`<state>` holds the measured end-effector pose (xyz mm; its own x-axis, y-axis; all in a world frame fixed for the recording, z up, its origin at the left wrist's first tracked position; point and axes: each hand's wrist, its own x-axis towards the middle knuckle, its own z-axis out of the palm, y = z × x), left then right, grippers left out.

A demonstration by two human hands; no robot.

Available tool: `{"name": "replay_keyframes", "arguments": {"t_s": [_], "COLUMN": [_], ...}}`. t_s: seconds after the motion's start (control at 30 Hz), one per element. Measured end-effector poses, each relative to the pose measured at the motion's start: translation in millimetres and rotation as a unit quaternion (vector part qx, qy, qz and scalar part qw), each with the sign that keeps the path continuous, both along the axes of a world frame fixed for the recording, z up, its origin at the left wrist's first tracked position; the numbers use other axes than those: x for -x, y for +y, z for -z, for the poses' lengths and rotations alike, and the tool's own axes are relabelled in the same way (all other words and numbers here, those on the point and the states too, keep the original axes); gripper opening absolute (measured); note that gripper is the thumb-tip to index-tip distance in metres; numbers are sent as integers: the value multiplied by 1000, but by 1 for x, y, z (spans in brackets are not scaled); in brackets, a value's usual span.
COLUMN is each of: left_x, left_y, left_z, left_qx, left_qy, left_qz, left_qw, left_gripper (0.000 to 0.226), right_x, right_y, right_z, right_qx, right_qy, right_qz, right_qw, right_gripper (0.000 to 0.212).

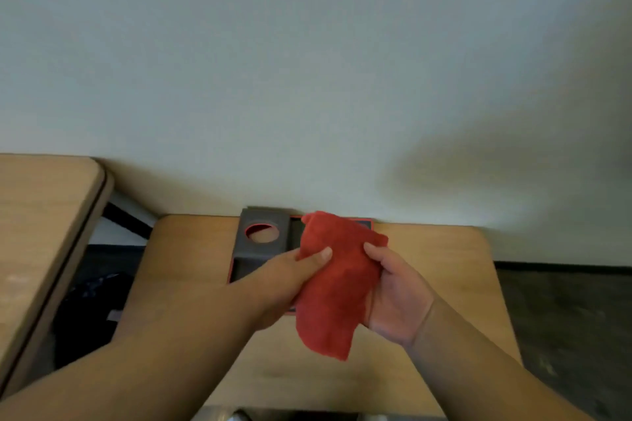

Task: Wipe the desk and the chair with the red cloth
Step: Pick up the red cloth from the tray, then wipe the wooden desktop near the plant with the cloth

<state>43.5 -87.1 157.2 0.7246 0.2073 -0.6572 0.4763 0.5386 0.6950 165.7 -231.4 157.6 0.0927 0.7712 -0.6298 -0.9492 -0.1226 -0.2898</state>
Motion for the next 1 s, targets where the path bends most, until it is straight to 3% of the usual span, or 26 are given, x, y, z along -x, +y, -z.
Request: {"name": "replay_keyframes", "arguments": {"t_s": [0.23, 0.43, 0.6, 0.73, 1.0], "left_x": [83, 187, 321, 441, 624], "left_y": [-32, -42, -28, -15, 22], "left_z": [-123, -182, -197, -196, -208], "left_qx": [-62, -62, -82, -89, -83], "left_qy": [2, -4, 0, 11, 24], "left_qz": [-133, -279, -381, -452, -442], "left_qw": [989, 958, 921, 887, 893], "left_gripper": [44, 31, 41, 40, 33], "right_x": [60, 149, 265, 379, 569], "right_y": [0, 33, 81, 106, 149], "right_z": [-122, -159, -183, -195, -192], "right_qx": [-1, -93, -110, -112, -133], "right_qy": [-142, -21, -36, -37, -18], "right_qz": [-106, -241, -359, -386, -405], "right_qw": [984, 966, 926, 915, 904], "right_gripper": [52, 59, 52, 53, 58]}}
